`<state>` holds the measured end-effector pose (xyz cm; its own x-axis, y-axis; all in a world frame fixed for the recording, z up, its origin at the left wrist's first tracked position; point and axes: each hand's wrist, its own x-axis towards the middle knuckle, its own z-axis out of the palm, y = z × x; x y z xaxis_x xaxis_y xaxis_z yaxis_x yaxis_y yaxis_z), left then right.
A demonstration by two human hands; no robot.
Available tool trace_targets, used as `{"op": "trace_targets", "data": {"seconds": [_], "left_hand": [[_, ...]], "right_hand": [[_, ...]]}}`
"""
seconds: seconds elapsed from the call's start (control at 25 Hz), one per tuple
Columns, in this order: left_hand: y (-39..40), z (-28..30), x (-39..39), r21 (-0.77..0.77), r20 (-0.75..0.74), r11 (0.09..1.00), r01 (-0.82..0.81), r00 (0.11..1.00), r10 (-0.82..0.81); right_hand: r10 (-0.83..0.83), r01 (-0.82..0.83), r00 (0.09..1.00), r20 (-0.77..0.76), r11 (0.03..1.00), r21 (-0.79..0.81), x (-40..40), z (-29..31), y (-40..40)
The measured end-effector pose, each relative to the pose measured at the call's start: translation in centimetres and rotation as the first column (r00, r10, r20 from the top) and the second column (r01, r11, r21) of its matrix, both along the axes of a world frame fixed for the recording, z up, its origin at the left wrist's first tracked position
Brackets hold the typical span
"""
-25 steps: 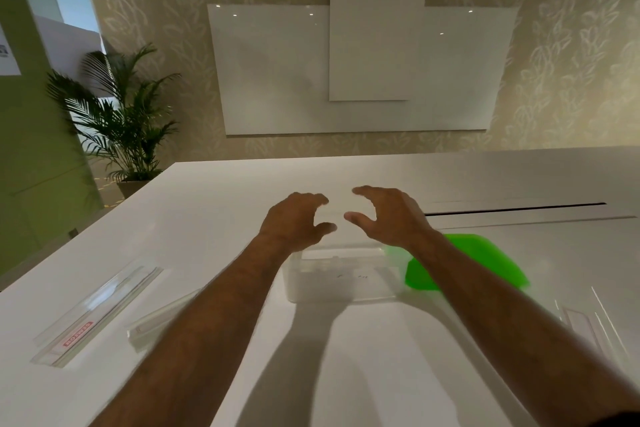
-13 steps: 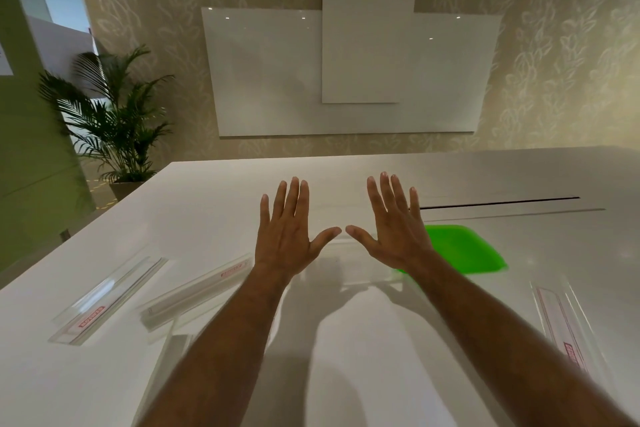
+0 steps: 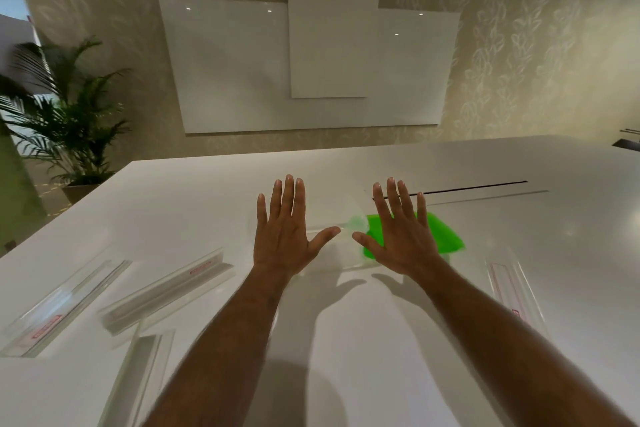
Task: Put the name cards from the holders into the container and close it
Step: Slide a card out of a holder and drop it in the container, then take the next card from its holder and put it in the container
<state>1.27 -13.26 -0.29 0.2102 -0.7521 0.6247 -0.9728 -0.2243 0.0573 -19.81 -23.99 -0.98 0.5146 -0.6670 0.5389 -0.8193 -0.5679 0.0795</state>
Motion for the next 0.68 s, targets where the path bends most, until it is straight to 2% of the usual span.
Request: {"op": "trace_targets", "data": {"seconds": [0.56, 0.68], "left_hand": [[-4.5, -0.6, -10.1, 0.0, 0.005, 0.964, 0.266, 0.964, -0.266], [-5.0, -0.8, -12.5, 0.014, -0.027, 0.95, 0.312, 0.95, -0.311]], "right_hand": [[-0.259, 0.261, 0.964, -0.061, 0.965, 0.028, -12.3, -0.6, -1.0], [-0.311, 0.316, 0.948, -0.062, 0.945, 0.083, -14.1, -0.4, -1.1]]}}
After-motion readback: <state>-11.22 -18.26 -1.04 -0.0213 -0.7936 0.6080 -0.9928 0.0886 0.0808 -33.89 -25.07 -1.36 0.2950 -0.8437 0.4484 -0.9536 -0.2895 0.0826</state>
